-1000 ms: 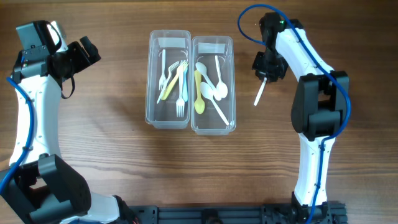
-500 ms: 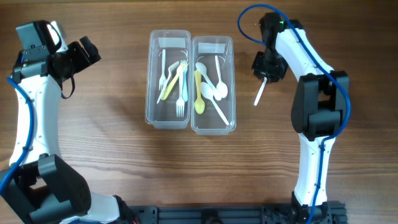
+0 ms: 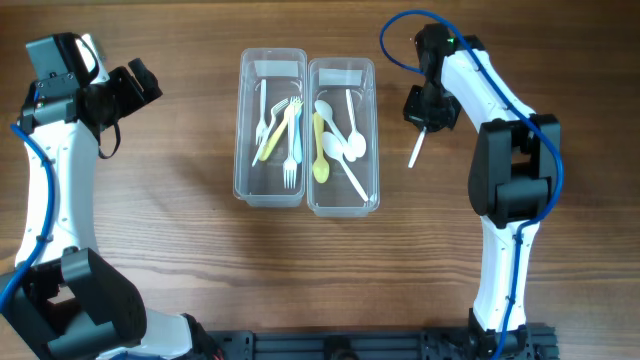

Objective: Pack container
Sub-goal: 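Carry the white spoon into the right container and release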

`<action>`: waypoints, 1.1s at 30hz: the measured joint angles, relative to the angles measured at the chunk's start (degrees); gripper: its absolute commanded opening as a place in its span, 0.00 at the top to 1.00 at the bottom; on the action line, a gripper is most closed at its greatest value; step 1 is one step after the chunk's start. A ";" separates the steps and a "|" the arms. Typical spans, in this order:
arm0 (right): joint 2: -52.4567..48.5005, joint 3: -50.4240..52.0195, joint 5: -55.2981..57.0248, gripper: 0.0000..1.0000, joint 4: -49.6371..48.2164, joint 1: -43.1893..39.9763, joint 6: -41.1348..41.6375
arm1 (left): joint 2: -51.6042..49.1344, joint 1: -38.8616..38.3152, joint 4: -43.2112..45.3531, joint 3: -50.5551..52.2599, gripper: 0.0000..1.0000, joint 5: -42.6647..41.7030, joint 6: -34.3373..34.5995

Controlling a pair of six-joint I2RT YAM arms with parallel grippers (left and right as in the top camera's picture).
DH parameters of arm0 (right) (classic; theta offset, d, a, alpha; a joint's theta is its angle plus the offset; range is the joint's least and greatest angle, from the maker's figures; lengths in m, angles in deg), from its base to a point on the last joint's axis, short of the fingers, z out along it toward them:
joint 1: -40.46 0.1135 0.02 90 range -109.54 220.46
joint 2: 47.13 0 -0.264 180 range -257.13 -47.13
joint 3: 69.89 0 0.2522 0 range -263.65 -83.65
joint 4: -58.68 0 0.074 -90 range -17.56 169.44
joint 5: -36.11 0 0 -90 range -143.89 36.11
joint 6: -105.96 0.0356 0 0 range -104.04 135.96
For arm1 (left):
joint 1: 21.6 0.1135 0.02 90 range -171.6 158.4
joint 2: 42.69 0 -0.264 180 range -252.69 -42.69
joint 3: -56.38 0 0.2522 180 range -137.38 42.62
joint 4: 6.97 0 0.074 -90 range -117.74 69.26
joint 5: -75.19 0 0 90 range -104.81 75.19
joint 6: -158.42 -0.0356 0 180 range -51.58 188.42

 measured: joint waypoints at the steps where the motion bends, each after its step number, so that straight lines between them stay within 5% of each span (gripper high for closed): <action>1: 0.00 -0.28 0.63 0.96 0.90 0.00 0.00 | 0.00 0.00 0.00 0.00 0.00 0.00 0.00; 9: 8.13 -10.80 3.72 0.96 3.15 0.87 -1.18 | -0.02 0.00 0.00 0.00 0.00 0.00 0.00; 15: 22.97 -15.69 -0.28 0.96 -1.18 10.62 -2.23 | -0.02 -0.02 0.00 0.00 0.00 -0.02 0.00; 25: 12.83 -9.42 -1.77 0.94 -1.75 17.75 -3.50 | -0.02 -0.02 0.00 0.00 0.00 0.00 0.00; 30: 11.47 -9.20 -2.01 0.50 -2.84 17.75 -3.89 | 0.00 -0.02 0.00 0.00 0.00 -0.02 0.00; 33: 11.47 -9.27 -2.05 0.35 -2.95 17.70 -4.63 | -0.02 -0.02 0.00 0.00 0.00 0.00 0.00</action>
